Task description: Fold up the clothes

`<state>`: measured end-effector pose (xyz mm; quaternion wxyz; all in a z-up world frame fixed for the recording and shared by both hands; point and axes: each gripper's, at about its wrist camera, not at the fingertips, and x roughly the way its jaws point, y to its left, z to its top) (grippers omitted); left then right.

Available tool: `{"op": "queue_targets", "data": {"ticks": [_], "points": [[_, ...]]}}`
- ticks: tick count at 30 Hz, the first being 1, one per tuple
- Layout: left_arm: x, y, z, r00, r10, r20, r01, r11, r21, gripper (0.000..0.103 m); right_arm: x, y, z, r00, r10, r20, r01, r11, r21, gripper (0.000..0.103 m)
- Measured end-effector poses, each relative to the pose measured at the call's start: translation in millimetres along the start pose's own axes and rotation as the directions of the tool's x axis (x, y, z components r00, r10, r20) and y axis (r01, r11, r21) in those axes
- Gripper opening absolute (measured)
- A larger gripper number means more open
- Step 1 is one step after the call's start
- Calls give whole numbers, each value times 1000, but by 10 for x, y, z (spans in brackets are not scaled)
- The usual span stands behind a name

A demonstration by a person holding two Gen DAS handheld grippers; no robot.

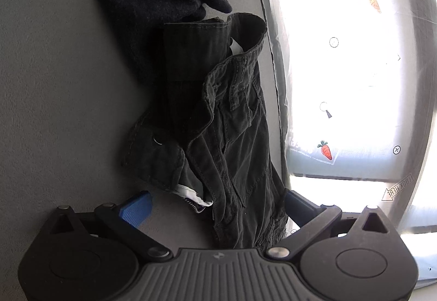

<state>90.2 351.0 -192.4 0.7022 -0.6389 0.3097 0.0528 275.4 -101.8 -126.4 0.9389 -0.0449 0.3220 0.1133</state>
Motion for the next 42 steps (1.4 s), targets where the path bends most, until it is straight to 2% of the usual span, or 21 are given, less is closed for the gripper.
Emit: {"op": "queue_targets", "data": {"ticks": [5,9,14,15,17,18,19,20,21,24,26,30,34,35,37,39,40,42], "points": [[130,-219,-29,996,60,63,-68,988,135,102,5,0,2,1000,0,0,0,1000,0,103],[211,-264,7,994,60,89,-71,990,121,102,-1,4,2,1000,0,0,0,1000,1,103],[255,-261,12,989,57,135,-65,996,55,100,0,5,5,1000,0,0,0,1000,1,103],[261,-275,0,986,68,151,-77,996,54,97,0,6,5,1000,0,0,0,1000,1,103],[292,-371,-31,976,133,170,-152,982,109,81,1,6,6,1000,1,0,-1,1000,2,103],[294,-425,-46,966,182,184,-211,966,150,71,0,9,6,1000,0,0,0,1000,1,103],[296,-479,-61,952,231,200,-269,944,190,49,-1,9,5,1000,0,0,0,1000,1,103],[298,-529,-76,938,272,217,-319,921,225,44,-2,9,5,1000,0,0,0,1000,1,103],[294,-541,-98,937,270,223,-320,918,235,43,-4,9,4,1000,0,0,0,1000,1,103],[214,-597,-158,952,204,228,-258,936,240,32,-7,8,5,1000,1,0,-1,1000,2,103],[173,-745,-208,958,155,243,-227,926,302,21,-17,4,4,1000,4,0,-4,1000,2,103],[192,-1209,-411,959,87,271,-209,863,460,20,-105,-40,-4,1000,19,-7,-19,1000,-3,103],[266,-1672,-659,967,0,255,-155,794,588,20,-260,-149,-27,999,40,-11,-40,999,-9,103],[306,-1807,-733,970,-23,243,-138,771,622,20,-300,-193,-32,999,39,-17,-39,999,-4,103],[390,-1978,-902,978,-64,198,-87,737,671,20,-343,-386,-71,998,43,-51,-38,996,83,103],[535,-2060,-1046,987,-108,117,0,738,675,20,-378,-641,-127,993,103,-56,-89,974,207,103],[613,-2094,-1117,989,-127,76,43,738,673,20,-397,-726,-133,991,120,-54,-105,968,229,103],[836,-2082,-1257,991,-130,-12,107,757,644,20,-435,-896,-147,987,156,-49,-137,953,271,103]]}}
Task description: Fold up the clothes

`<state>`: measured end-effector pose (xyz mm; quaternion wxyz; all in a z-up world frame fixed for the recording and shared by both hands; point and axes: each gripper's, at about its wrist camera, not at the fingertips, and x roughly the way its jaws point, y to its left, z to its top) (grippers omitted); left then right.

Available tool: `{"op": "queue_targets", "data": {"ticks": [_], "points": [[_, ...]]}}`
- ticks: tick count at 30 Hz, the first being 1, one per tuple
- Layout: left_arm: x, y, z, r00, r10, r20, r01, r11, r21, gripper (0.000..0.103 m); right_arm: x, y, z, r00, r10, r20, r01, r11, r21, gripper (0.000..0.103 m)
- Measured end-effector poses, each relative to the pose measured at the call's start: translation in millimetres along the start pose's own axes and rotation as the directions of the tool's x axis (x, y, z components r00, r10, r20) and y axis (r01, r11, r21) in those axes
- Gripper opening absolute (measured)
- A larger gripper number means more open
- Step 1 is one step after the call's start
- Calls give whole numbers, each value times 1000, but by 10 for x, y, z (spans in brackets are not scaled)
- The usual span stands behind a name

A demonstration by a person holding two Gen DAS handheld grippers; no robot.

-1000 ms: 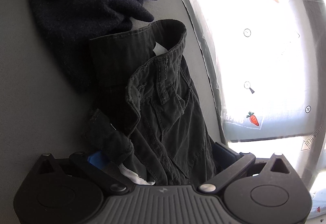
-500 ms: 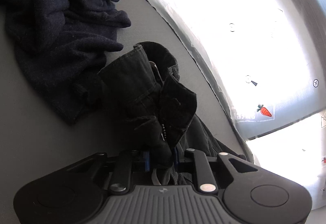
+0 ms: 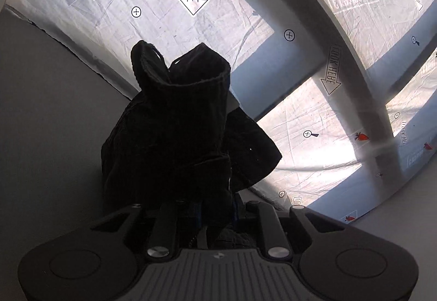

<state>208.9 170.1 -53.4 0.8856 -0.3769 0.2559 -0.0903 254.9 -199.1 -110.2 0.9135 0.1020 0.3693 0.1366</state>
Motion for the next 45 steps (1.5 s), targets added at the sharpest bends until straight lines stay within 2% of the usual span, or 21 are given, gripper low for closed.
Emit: {"op": "queue_targets", "data": {"ticks": [2,4,6,8,10,13,16,18,20,23,25,26,29,31,33,39,41,43,45], "points": [[289,14,-139,993,-67,-94,59,995,-79,24,-40,-111,5,998,69,0,-69,998,13,103],[597,112,-315,974,-114,-195,78,980,-182,26,-60,-180,3,994,113,2,-113,993,23,103],[861,168,-490,952,-108,-288,43,973,-225,28,-67,-244,32,990,140,-2,-140,988,64,103],[942,134,-574,940,-83,-331,16,980,-200,30,-73,-316,74,986,167,-10,-165,979,118,103],[908,90,-589,939,-90,-332,35,985,-168,34,-93,-409,106,982,189,-16,-183,963,197,103],[797,112,-524,953,-80,-291,36,987,-155,43,-140,-526,113,980,200,-7,-188,933,308,103],[694,211,-482,964,-70,-255,28,986,-167,44,-190,-566,143,981,194,-6,-177,909,377,103],[663,308,-466,973,-42,-229,2,985,-173,46,-227,-559,197,977,215,20,-204,891,405,103],[512,269,-444,978,31,-206,-66,984,-165,48,-283,-525,290,969,237,71,-244,876,415,103],[479,451,-409,966,155,-209,-190,969,-158,48,-272,-435,458,953,286,102,-302,862,407,103],[480,560,-382,947,214,-238,-258,951,-170,48,-147,-353,588,950,304,69,-305,863,403,103],[438,610,-380,944,227,-238,-270,948,-170,48,-66,-319,638,951,305,43,-296,865,405,101],[376,673,-356,934,263,-242,-303,942,-146,49,177,-286,718,950,313,1,-282,853,439,82],[387,697,-350,921,294,-255,-331,937,-113,50,352,-287,741,946,325,-13,-280,835,475,74],[415,734,-343,915,303,-268,-341,934,-108,51,518,-314,732,942,336,-22,-275,805,525,65],[544,856,-318,902,310,-301,-357,927,-113,59,878,-349,730,926,378,-16,-289,735,614,66],[585,899,-313,896,317,-311,-370,921,-127,68,933,-356,765,918,397,-4,-304,710,635,67],[613,949,-315,893,317,-320,-378,913,-150,71,974,-345,796,919,395,-13,-297,711,638,57],[626,971,-320,894,314,-320,-377,912,-159,72,1009,-323,826,922,385,-36,-278,725,630,39]]}}
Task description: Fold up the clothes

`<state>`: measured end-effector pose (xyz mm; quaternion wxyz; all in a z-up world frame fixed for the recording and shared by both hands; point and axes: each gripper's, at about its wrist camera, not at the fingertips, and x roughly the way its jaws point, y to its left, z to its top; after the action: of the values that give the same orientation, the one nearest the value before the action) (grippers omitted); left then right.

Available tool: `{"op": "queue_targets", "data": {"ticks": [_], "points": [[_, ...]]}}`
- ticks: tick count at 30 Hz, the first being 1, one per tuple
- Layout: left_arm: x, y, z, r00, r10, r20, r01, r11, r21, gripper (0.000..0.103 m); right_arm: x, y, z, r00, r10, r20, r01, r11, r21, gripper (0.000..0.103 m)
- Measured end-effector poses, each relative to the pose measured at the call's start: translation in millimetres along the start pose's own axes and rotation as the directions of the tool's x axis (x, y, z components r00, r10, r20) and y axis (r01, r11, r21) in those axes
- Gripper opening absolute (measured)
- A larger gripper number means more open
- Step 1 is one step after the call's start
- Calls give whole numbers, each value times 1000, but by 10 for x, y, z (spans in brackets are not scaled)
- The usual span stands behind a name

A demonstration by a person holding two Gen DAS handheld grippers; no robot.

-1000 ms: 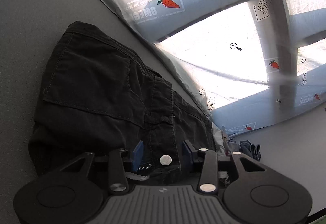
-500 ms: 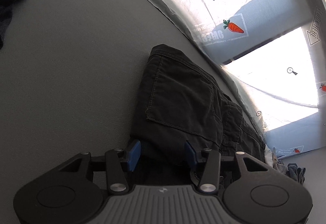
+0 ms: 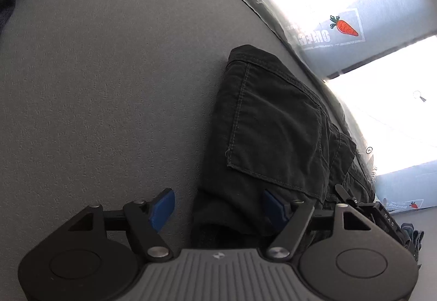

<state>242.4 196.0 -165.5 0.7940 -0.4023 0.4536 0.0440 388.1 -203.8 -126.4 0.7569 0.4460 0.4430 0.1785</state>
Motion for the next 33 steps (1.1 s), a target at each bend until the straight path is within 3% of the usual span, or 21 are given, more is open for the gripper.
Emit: {"op": "queue_targets", "data": {"ticks": [2,4,8,12,14,16,19,22,25,29,31,33], "points": [[-6,-35,-5,1000,15,2,-15,1000,18,73,6,44,46,999,-25,-21,25,1000,-14,32],[-18,-118,-11,999,50,12,-51,997,51,73,-70,150,80,1000,-4,-4,4,999,-53,14],[-120,-441,-20,995,78,62,-88,980,177,72,-392,587,187,995,58,87,-37,974,-225,12],[-241,-747,-45,993,12,117,-47,953,300,75,-730,879,336,979,109,175,-46,943,-328,12],[-211,-834,-73,992,9,126,-52,937,346,84,-831,881,462,970,78,230,10,934,-357,12],[-108,-860,-96,994,31,106,-67,931,359,84,-851,779,514,964,14,265,82,933,-349,11],[98,-820,-151,991,119,64,-135,921,366,84,-735,500,538,963,-100,252,175,939,-297,12],[268,-732,-219,972,227,61,-232,888,397,85,-496,189,440,960,-215,180,260,922,-286,14],[299,-642,-210,973,225,55,-228,890,394,90,-405,-1,223,947,-273,168,314,893,-321,24],[320,-687,-184,963,266,51,-263,876,403,95,-468,-64,193,953,-252,168,294,902,-315,31],[304,-748,-158,958,284,47,-277,867,414,94,-575,-38,211,949,-265,174,309,892,-329,37],[252,-849,-158,954,287,83,-292,839,460,93,-700,17,203,931,-274,242,349,865,-361,43]]}}
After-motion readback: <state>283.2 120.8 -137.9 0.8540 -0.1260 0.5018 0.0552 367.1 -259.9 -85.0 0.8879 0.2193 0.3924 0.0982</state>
